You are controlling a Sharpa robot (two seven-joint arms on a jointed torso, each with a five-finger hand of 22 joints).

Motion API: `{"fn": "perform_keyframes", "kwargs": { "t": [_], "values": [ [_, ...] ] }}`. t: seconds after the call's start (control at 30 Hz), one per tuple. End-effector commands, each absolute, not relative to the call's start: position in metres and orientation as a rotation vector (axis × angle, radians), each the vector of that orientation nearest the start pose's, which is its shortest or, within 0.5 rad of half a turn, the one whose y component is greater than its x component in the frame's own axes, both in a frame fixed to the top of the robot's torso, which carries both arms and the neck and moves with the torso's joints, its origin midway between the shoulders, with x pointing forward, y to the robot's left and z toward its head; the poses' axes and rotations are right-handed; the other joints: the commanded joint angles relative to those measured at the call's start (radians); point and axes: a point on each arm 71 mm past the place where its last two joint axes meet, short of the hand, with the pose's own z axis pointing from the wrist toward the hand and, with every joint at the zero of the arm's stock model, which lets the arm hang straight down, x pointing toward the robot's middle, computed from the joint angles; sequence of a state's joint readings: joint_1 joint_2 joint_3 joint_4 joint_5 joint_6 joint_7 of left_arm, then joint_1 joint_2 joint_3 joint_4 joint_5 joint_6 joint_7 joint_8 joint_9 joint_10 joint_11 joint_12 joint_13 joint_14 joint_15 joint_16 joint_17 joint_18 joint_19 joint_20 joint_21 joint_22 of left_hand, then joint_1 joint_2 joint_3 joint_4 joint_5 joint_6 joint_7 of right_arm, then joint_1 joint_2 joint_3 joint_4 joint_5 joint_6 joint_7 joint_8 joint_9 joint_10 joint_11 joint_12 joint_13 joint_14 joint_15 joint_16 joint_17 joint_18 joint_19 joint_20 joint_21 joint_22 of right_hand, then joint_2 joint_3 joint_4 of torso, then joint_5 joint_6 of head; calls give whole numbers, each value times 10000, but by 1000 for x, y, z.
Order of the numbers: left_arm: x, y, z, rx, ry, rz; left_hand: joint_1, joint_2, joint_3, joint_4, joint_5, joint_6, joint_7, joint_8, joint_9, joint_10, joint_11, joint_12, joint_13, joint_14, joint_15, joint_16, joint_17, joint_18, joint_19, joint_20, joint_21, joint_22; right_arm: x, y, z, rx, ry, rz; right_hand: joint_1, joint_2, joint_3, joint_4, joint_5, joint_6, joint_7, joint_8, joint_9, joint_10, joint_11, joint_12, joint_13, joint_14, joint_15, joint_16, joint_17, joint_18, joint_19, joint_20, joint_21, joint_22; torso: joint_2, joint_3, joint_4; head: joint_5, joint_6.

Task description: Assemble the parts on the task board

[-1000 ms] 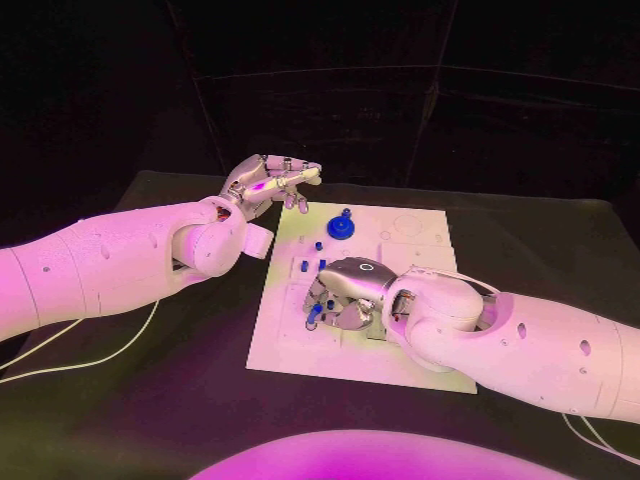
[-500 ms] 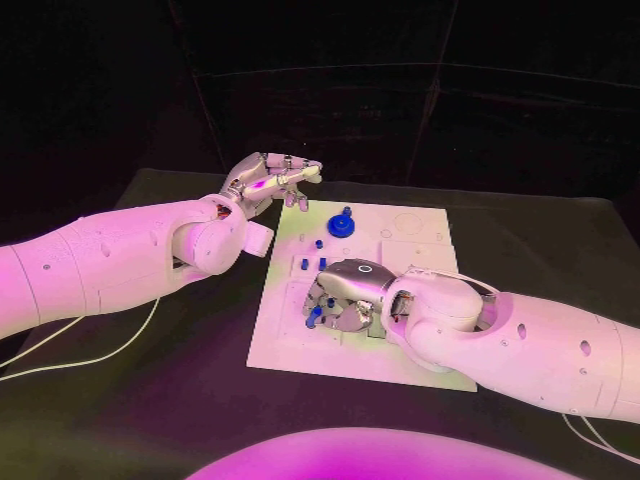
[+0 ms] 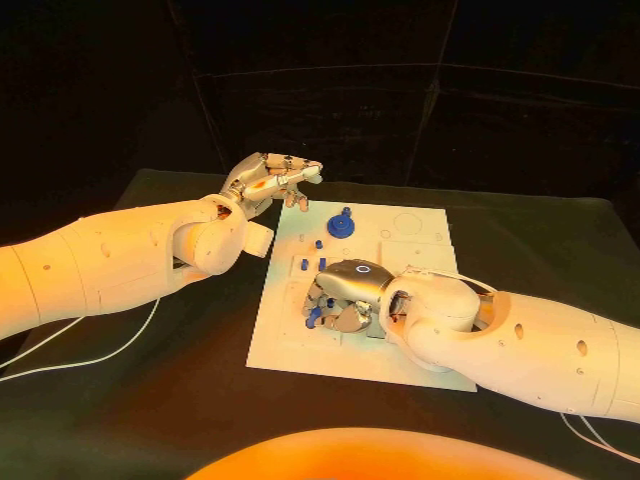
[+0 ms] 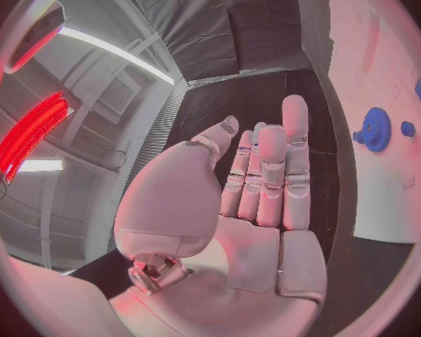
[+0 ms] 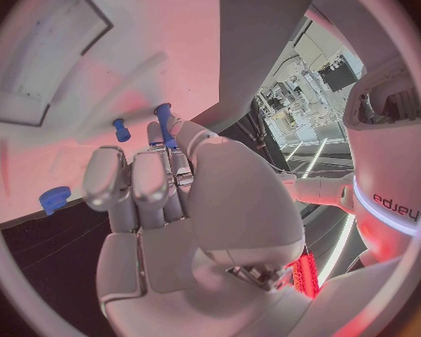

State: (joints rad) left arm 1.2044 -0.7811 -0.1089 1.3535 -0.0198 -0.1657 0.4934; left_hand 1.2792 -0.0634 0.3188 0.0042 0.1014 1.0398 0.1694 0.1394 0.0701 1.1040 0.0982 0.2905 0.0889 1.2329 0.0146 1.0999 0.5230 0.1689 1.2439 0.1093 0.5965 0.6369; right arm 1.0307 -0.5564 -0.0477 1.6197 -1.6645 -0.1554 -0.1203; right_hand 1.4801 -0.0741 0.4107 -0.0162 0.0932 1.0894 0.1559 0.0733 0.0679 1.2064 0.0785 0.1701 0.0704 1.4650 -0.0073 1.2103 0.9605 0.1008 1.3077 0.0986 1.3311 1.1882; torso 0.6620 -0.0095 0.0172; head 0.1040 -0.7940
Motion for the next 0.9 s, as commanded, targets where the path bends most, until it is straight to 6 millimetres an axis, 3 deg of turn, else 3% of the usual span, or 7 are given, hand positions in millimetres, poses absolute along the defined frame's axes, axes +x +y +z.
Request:
{"fn": "perform_keyframes", "kwargs": {
  "t": [0.03,0.37,0.6,0.9],
  "values": [
    [509,221,-202,-10301,14191,-16137,68,0,-59,-25,21,-74,-7,46,4,-74,-29,56,11,-59,-18,-33,-12,133,-23,29,-61,-11,393,-26,-245,-5817,17873,9034,-227,-29,58,45,3,-222,100,-96,-32,-143,71,-118,-30,107,76,66,46,-98,-41,66,0,-3,6,-1,-9,3,-3],
    [510,221,-202,-10301,14206,-16146,68,0,-59,-25,21,-74,-7,46,4,-74,-29,56,11,-59,-18,-33,-12,133,-23,29,-61,-11,389,-24,-250,-6100,17932,8639,-527,-211,91,100,17,-597,218,-90,-24,-578,228,-360,-52,48,206,41,-42,-37,-260,185,-176,-258,2,0,2,-16,-11],
    [510,221,-202,-10302,14213,-16149,88,24,-82,-22,16,-89,0,55,3,-98,-23,77,15,-73,-15,-30,-38,133,-21,31,-78,-24,385,-20,-248,-6019,17604,9081,-554,-218,103,101,60,-579,211,-62,-10,-574,225,-343,-42,56,213,75,3,-41,-244,199,-160,-230,4,4,-4,-22,-3],
    [510,221,-202,-10303,14214,-16146,88,24,-82,-22,16,-89,0,55,3,-98,-23,77,15,-73,-15,-30,-38,133,-21,31,-78,-24,385,-20,-245,-5677,17308,9403,-955,-531,-128,234,106,-1008,287,-118,-35,-1163,369,-534,-68,-14,332,2,-163,5,-406,310,-313,-439,4,-2,-8,-20,3]
  ]
}}
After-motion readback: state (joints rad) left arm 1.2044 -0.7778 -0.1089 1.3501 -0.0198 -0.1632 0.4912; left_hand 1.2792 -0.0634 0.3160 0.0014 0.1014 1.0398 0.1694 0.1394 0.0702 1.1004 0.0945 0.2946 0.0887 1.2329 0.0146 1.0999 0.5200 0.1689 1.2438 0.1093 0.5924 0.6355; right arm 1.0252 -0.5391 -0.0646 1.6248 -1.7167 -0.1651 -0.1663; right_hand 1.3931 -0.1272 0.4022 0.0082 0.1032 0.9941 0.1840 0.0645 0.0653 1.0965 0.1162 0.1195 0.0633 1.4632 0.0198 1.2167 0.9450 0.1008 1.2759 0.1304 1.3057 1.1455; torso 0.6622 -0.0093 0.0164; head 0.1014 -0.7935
